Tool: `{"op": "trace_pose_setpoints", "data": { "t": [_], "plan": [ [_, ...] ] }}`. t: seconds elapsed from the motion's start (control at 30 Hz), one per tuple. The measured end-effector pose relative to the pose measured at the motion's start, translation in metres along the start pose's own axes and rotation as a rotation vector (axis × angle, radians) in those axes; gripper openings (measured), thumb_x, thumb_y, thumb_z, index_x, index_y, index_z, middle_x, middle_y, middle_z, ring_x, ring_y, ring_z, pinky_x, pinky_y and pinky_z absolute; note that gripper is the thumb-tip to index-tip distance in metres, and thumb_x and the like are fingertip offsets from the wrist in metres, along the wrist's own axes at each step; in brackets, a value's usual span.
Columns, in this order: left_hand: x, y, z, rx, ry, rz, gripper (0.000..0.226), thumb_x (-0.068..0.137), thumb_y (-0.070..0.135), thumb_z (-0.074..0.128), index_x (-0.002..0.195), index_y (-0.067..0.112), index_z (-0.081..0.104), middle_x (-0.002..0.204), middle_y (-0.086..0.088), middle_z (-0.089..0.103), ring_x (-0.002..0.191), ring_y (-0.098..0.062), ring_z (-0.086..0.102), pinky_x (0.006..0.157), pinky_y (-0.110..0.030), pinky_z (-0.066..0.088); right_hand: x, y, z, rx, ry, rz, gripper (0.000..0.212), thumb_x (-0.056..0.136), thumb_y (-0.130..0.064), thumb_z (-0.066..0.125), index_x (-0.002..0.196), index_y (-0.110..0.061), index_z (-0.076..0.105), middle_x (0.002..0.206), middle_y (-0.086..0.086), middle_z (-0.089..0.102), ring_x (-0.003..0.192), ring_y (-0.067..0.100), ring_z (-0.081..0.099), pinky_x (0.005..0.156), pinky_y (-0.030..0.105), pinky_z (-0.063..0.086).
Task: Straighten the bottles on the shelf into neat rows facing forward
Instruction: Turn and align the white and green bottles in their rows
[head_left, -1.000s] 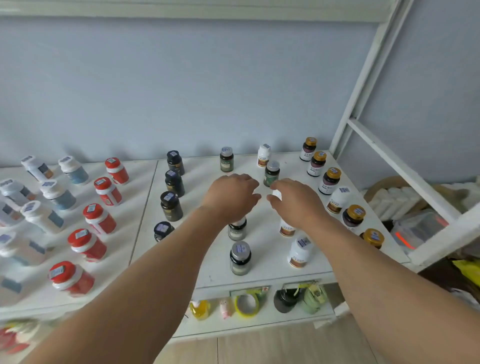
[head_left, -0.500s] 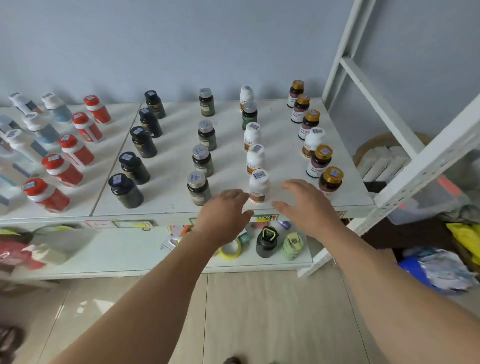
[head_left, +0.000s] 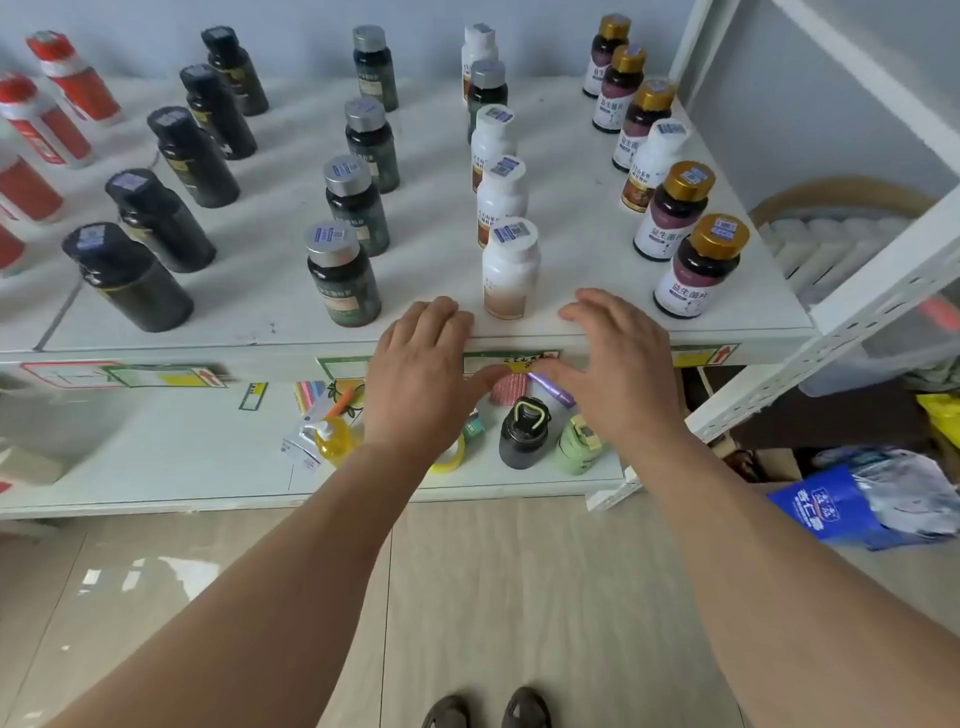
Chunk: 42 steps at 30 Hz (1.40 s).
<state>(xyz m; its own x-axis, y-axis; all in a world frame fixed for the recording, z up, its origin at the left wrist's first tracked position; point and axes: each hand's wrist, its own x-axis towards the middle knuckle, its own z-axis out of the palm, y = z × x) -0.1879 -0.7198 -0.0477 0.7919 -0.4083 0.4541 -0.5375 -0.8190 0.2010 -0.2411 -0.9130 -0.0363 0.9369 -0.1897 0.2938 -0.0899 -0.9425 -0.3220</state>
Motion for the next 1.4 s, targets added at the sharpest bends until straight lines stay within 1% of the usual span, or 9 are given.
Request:
{"op": "trace_pose_setpoints", "data": {
  "t": [0.4,0.6,0.7,0.8,0.9,1.03,1.17,1.27,1.4],
  "plan": [
    [0.0,-0.002,0.005,-0.004,0.063,0.035,0.043,0.082,0.046,0.068,0.107,0.011,0.065,0.111,-0.005,0.063,0.102,-0.029,0.057,0.086,-0.038,0.045,-0.001,0.007,0.005,0.031,0.031,-0.045,0.047,0.08,-0.036,0.076,0.121,-0.018,0.062,0.139,0.001,0.053,0.128,0.023,0.047,0.106,0.037,0.031],
    [0.0,0.0,0.001,-0.021,0.028,-0.006,0.042,0.08,0.041,0.072,0.108,0.01,0.066,0.113,-0.005,0.064,0.104,-0.028,0.057,0.086,-0.039,0.047,-0.001,0.005,0.001,0.036,-0.007,-0.025,0.047,0.081,-0.034,0.076,0.122,-0.017,0.061,0.139,0.002,0.053,0.127,0.024,0.048,0.106,0.041,0.035],
    [0.0,0.004,-0.007,-0.06,-0.052,-0.065,0.045,0.081,0.04,0.072,0.116,0.012,0.065,0.121,-0.003,0.062,0.114,-0.026,0.054,0.095,-0.039,0.045,0.0,0.0,-0.004,0.042,-0.065,-0.001,0.049,0.082,-0.034,0.076,0.124,-0.015,0.06,0.142,0.004,0.051,0.131,0.025,0.046,0.108,0.043,0.036],
    [0.006,0.01,-0.023,-0.133,-0.219,-0.16,0.054,0.085,0.047,0.066,0.129,0.016,0.058,0.137,0.003,0.052,0.129,-0.018,0.043,0.106,-0.032,0.033,0.004,-0.009,-0.021,0.123,-0.185,0.076,0.052,0.087,-0.041,0.069,0.131,-0.016,0.057,0.148,0.0,0.044,0.137,0.018,0.039,0.113,0.039,0.03],
    [0.017,0.016,-0.04,-0.217,-0.307,-0.264,0.059,0.088,0.049,0.062,0.137,0.019,0.05,0.14,0.005,0.049,0.131,-0.014,0.04,0.105,-0.03,0.033,0.015,-0.023,-0.043,0.275,-0.208,0.135,0.056,0.09,-0.043,0.064,0.137,-0.016,0.05,0.148,-0.001,0.044,0.136,0.017,0.04,0.111,0.033,0.032],
    [0.032,0.023,-0.045,-0.294,-0.383,-0.408,0.062,0.088,0.048,0.061,0.142,0.022,0.043,0.143,0.006,0.046,0.135,-0.013,0.036,0.104,-0.031,0.034,0.042,-0.042,-0.062,0.468,-0.246,0.159,0.065,0.088,-0.042,0.067,0.143,-0.021,0.041,0.149,-0.005,0.041,0.135,0.012,0.039,0.099,0.021,0.029],
    [0.04,0.024,-0.042,-0.395,-0.414,-0.418,0.051,0.083,0.043,0.066,0.129,0.027,0.052,0.118,0.005,0.057,0.115,-0.016,0.049,0.087,-0.031,0.04,0.064,-0.047,-0.06,0.528,-0.346,0.191,0.069,0.081,-0.042,0.074,0.141,-0.026,0.044,0.141,-0.007,0.051,0.13,0.011,0.046,0.095,0.024,0.034],
    [0.05,0.025,-0.043,-0.44,-0.435,-0.396,0.033,0.08,0.039,0.064,0.11,0.027,0.056,0.099,0.004,0.061,0.098,-0.018,0.055,0.079,-0.035,0.045,0.069,-0.048,-0.055,0.57,-0.385,0.219,0.058,0.082,-0.038,0.073,0.135,-0.026,0.051,0.125,-0.008,0.062,0.117,0.013,0.056,0.092,0.026,0.042],
    [0.063,0.024,-0.056,-0.643,-0.453,-0.48,0.035,0.082,0.039,0.068,0.115,0.031,0.061,0.103,0.007,0.068,0.094,-0.017,0.06,0.083,-0.035,0.049,0.077,-0.056,-0.067,0.595,-0.361,0.243,0.047,0.085,-0.037,0.071,0.127,-0.023,0.057,0.112,-0.008,0.065,0.103,0.011,0.06,0.083,0.024,0.043]
  ]
}}
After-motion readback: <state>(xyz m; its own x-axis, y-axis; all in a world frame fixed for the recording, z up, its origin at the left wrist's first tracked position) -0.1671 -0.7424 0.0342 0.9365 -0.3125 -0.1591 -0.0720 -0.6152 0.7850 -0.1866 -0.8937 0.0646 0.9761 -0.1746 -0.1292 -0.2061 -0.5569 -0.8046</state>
